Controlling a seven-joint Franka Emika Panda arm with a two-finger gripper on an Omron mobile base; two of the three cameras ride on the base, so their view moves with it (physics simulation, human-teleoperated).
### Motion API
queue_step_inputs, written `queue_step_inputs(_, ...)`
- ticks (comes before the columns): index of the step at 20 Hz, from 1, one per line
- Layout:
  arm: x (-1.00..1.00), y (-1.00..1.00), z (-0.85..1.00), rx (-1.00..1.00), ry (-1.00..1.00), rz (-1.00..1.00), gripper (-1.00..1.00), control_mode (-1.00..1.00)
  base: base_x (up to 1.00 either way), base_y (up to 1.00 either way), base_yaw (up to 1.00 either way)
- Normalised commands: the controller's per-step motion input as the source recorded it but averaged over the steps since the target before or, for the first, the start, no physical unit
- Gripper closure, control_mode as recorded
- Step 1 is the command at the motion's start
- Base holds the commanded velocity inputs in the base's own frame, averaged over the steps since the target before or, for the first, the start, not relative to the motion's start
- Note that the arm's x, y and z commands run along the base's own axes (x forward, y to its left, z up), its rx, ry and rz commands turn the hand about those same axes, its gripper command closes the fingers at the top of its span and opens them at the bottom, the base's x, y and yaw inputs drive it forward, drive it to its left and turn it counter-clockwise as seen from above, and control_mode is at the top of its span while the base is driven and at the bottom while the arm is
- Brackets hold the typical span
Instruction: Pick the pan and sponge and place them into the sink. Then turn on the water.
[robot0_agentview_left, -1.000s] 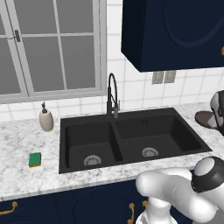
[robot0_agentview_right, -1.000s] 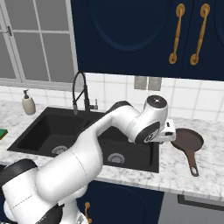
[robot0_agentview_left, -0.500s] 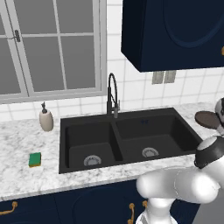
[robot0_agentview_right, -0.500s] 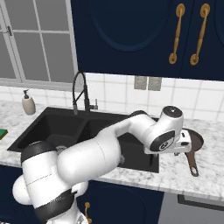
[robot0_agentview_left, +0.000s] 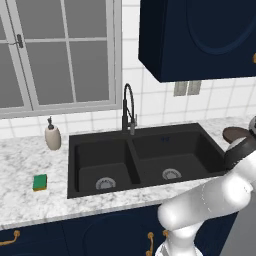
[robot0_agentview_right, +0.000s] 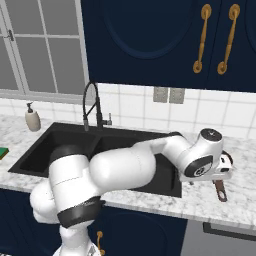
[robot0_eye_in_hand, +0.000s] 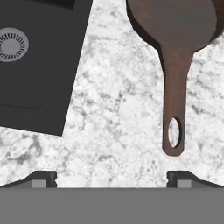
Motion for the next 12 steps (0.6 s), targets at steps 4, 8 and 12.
queue_step_inputs(4, 0.16, -0.45, -0.17, 0.01, 0.02, 0.00, -1.00, -1.00, 0.00, 0.00, 0.00)
queue_step_inputs(8, 0.14, -0.39, -0.14, 0.02, 0.02, 0.00, -1.00, -1.00, 0.00, 0.00, 0.00)
queue_step_inputs(12, 0.13, -0.35, -0.16, 0.00, 0.03, 0.00, -1.00, -1.00, 0.00, 0.00, 0.00)
